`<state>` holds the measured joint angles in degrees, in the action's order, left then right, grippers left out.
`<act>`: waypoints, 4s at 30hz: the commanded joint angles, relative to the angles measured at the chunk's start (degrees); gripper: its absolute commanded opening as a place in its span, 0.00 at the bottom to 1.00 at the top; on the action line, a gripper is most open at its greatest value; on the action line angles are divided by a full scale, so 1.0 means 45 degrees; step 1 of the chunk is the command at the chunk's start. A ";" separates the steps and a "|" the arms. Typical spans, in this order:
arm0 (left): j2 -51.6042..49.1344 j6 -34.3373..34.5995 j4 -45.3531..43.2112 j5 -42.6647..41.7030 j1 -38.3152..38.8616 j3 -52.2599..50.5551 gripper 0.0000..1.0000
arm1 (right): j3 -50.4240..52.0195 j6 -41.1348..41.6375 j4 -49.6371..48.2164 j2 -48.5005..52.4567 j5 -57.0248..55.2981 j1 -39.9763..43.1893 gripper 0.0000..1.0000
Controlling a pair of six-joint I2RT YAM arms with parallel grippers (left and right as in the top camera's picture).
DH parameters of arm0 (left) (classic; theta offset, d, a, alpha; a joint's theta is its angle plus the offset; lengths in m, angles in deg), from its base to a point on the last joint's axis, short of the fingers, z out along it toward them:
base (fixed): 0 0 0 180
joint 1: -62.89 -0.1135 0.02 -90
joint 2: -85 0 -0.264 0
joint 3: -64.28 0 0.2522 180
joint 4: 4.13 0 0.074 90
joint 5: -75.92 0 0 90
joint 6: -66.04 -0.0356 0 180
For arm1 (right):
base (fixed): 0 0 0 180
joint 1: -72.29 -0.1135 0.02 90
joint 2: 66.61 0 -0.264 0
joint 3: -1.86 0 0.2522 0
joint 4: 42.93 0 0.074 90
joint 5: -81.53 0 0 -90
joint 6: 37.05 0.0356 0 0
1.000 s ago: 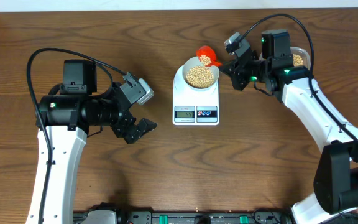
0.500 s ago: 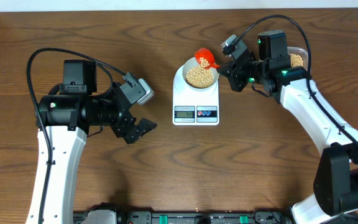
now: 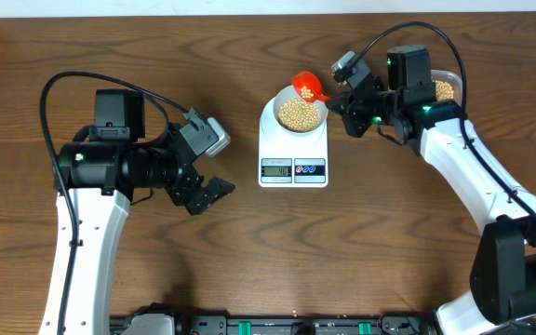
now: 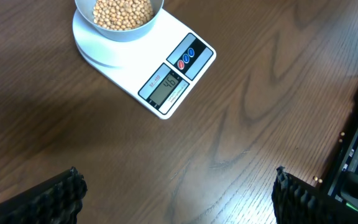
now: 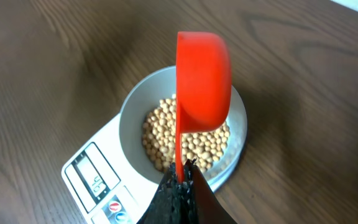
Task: Scoop item into bowl and weigh 50g on scale
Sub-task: 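Hold the scoop over the bowl, tilting it to add a few soybeans, then carry the red scoop right back over the soybean tub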
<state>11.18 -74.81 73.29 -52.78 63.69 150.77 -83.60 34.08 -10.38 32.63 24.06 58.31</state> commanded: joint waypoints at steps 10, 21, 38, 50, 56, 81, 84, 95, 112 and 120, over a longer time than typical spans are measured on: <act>0.0019 0.0024 0.0039 -0.0165 -0.0053 0.0189 0.98 | 0.0058 -0.0350 0.0267 -0.0384 -0.0495 -0.0155 0.01; 0.0019 0.0024 0.0039 -0.0165 -0.0053 0.0189 0.98 | 0.0044 -0.0389 0.0107 -0.0515 0.0214 -0.0165 0.01; 0.0019 0.0024 0.0039 -0.0165 -0.0053 0.0189 0.98 | 0.0078 -0.0680 0.0267 -0.0529 -0.0510 -0.0180 0.01; 0.0019 0.0024 0.0039 -0.0165 -0.0053 0.0189 0.98 | 0.0078 -0.0680 0.0277 -0.0529 -0.0529 -0.0277 0.01; 0.0019 0.0024 0.0039 -0.0165 -0.0053 0.0189 0.98 | 0.0078 -0.0680 0.0301 -0.0529 -0.0525 -0.0277 0.01; 0.0019 0.0024 0.0039 -0.0165 -0.0053 0.0189 0.98 | 0.0078 -0.0680 0.0981 -0.0699 -0.1583 -0.0442 0.01; 0.0019 0.0024 0.0039 -0.0165 -0.0053 0.0189 0.98 | 0.0078 -0.0680 0.0986 -0.0699 -0.1579 -0.0442 0.01; 0.0019 0.0024 0.0039 -0.0165 -0.0053 0.0189 0.98 | 0.0078 -0.2390 0.0889 -0.0699 -0.1763 -0.0665 0.01; 0.0019 0.0024 0.0039 -0.0165 -0.0053 0.0189 0.98 | 0.0078 -0.3254 0.0398 -0.0699 -0.2579 -0.1005 0.01; 0.0019 0.0024 0.0039 -0.0165 -0.0053 0.0189 0.98 | 0.0078 -0.3259 0.0389 -0.0699 -0.2599 -0.1083 0.01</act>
<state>11.18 -74.81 73.29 -52.78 63.69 150.74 -83.49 20.31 -8.43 31.23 12.55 53.90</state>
